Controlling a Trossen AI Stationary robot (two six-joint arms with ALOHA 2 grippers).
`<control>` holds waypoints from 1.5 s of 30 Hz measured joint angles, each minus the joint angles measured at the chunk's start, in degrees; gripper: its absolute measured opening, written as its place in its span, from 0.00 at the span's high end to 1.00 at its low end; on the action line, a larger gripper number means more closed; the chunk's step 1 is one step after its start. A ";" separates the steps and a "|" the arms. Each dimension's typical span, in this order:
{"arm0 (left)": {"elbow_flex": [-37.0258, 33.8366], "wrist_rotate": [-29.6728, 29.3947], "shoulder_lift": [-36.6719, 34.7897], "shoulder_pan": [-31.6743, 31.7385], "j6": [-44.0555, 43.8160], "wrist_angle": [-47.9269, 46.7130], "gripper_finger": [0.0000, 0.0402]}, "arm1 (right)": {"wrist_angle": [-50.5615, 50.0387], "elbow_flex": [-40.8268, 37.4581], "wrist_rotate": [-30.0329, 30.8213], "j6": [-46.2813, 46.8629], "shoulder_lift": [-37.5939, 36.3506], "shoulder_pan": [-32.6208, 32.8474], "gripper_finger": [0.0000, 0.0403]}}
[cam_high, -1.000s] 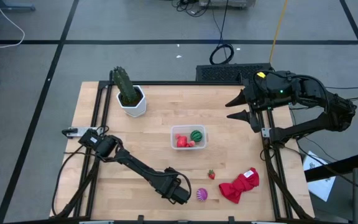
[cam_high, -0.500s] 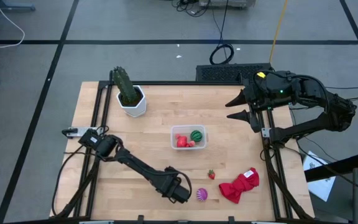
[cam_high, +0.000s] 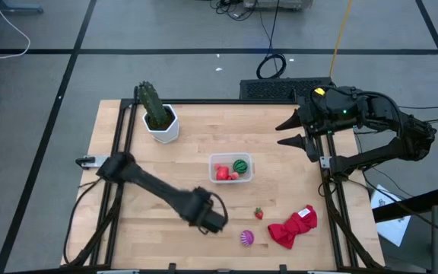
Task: Pick and placing Produce into tupperware
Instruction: Put the left strawberry into the transparent bin
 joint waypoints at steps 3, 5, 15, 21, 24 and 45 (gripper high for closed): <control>0.07 -2.85 -5.60 2.42 0.16 -1.20 0.71 | 0.29 0.00 -0.02 0.00 0.00 0.00 0.51; 0.07 -4.93 -8.98 4.71 1.61 -1.13 0.71 | 0.88 0.00 -0.01 0.00 0.00 0.00 0.51; 0.07 -4.37 -14.41 20.83 20.85 15.50 0.71 | 1.81 0.00 0.00 -0.46 0.00 0.00 0.51; 0.10 -2.98 -12.24 25.92 27.42 26.35 0.71 | 1.80 0.00 0.00 -1.35 0.00 -0.02 0.51; 0.07 -2.47 -11.18 26.80 27.88 26.09 0.71 | 1.79 0.00 0.02 -2.58 0.00 -0.02 0.51; 0.10 2.47 0.01 28.37 21.66 27.34 0.71 | 2.56 0.02 0.04 -7.39 0.00 -0.02 0.51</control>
